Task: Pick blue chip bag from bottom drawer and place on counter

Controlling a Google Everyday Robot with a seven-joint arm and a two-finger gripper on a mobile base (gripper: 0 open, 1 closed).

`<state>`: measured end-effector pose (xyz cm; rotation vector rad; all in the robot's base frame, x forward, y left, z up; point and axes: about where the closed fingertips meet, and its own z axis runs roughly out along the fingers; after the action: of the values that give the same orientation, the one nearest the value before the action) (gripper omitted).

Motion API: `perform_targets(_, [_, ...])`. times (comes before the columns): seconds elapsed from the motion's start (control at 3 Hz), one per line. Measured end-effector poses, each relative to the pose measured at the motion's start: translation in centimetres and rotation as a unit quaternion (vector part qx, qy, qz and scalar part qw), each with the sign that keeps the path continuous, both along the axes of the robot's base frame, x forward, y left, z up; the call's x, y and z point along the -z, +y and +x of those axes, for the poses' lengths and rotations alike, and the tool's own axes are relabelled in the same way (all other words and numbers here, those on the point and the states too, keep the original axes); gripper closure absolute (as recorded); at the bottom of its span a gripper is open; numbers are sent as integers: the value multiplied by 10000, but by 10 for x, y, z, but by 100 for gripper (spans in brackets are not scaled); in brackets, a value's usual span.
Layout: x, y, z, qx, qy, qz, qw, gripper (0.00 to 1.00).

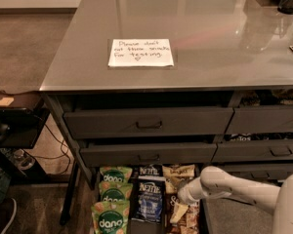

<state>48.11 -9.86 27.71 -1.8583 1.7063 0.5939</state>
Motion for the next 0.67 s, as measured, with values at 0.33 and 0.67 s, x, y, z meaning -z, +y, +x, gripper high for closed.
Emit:
perform_targets(0.33, [3,25,4,169,92,326,9993,0])
perform_targets(0.67, [10,46,10,378,176,526,9977,0])
